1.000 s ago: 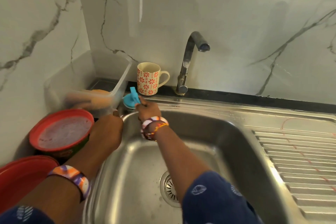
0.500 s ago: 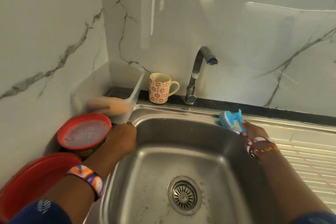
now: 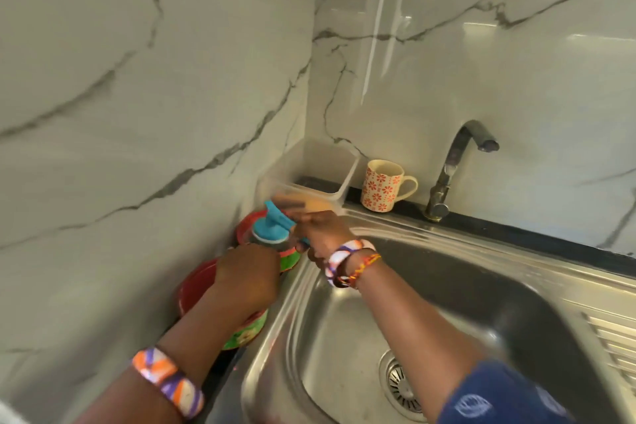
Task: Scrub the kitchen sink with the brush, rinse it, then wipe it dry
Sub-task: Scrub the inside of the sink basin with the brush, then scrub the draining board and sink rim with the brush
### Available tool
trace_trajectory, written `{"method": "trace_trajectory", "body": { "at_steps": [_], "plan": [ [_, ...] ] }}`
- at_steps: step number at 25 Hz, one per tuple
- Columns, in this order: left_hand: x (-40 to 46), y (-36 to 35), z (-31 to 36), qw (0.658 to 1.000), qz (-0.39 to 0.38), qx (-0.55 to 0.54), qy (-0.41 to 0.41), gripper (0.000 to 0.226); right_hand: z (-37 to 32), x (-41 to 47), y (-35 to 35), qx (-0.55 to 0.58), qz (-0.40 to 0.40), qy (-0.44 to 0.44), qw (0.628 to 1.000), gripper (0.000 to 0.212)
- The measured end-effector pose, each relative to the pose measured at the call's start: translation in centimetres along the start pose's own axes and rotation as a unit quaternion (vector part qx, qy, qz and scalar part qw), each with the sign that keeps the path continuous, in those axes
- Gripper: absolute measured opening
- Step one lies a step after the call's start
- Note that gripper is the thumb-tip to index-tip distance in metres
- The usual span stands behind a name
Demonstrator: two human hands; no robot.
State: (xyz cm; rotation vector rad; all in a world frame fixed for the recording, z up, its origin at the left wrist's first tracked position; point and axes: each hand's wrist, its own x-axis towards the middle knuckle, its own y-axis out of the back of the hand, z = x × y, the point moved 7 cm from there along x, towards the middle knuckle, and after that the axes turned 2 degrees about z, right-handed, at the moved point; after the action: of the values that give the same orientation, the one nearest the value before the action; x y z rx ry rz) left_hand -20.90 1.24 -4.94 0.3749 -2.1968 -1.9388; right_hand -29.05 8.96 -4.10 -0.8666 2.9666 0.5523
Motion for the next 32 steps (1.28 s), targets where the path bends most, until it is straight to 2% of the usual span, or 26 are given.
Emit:
{"method": "trace_trajectory", "body": {
  "at_steps": [2,4,9,13,17,20,22,24,25,27,30,32],
  "plan": [
    [-0.2,0.2,0.1,1.0,0.012,-0.005,-0.01,0.029,0.2,1.2,-1.4,-0.112,0.024,0.017,0.993,0.036],
    [-0.4,0.5,0.1,0.999,0.021,-0.023,-0.016,0.029,0.2,2.1,-2.1,-0.163,0.039,0.024,0.986,0.036],
    [-0.6,0.9,-0.1,0.998,0.019,-0.046,-0.029,0.033,0.1,1.9,-3.0,-0.145,0.028,0.039,0.988,0.033],
    [-0.5,0.6,-0.6,0.996,0.017,-0.085,-0.028,0.034,0.8,2.8,-1.5,-0.191,0.053,0.011,0.98,0.032],
    [-0.6,0.2,-0.7,0.995,0.019,-0.1,-0.021,0.034,0.8,2.3,-3.1,-0.115,0.046,0.009,0.992,0.035],
    [-0.4,-0.2,-1.8,0.988,0.013,-0.152,0.003,0.031,0.7,0.5,-2.4,0.028,0.073,-0.024,0.997,0.035],
    [-0.6,0.2,-2.1,0.98,0.034,-0.196,0.014,0.03,0.9,-1.1,-0.2,0.146,0.103,-0.053,0.982,0.035],
    [-0.9,1.4,-1.8,0.976,0.053,-0.21,0.008,0.021,0.9,-3.3,2.6,0.246,0.095,-0.091,0.96,0.025],
    [-0.8,2.1,-1.1,0.976,0.067,-0.209,-0.005,0.016,1.2,-4.3,4.3,0.298,0.091,-0.115,0.943,0.02],
    [0.4,3.0,2.1,0.979,0.084,-0.176,-0.065,0.027,2.2,-6.2,8.7,0.348,0.112,-0.134,0.921,0.02],
    [1.1,2.9,10.7,0.977,0.03,-0.136,-0.161,0.042,4.7,-9.3,16.2,0.322,0.181,-0.148,0.917,0.021],
    [0.5,2.1,17.5,0.962,-0.019,-0.133,-0.238,0.046,6.8,-12.0,21.6,0.307,0.25,-0.158,0.905,0.018]
  ]
}}
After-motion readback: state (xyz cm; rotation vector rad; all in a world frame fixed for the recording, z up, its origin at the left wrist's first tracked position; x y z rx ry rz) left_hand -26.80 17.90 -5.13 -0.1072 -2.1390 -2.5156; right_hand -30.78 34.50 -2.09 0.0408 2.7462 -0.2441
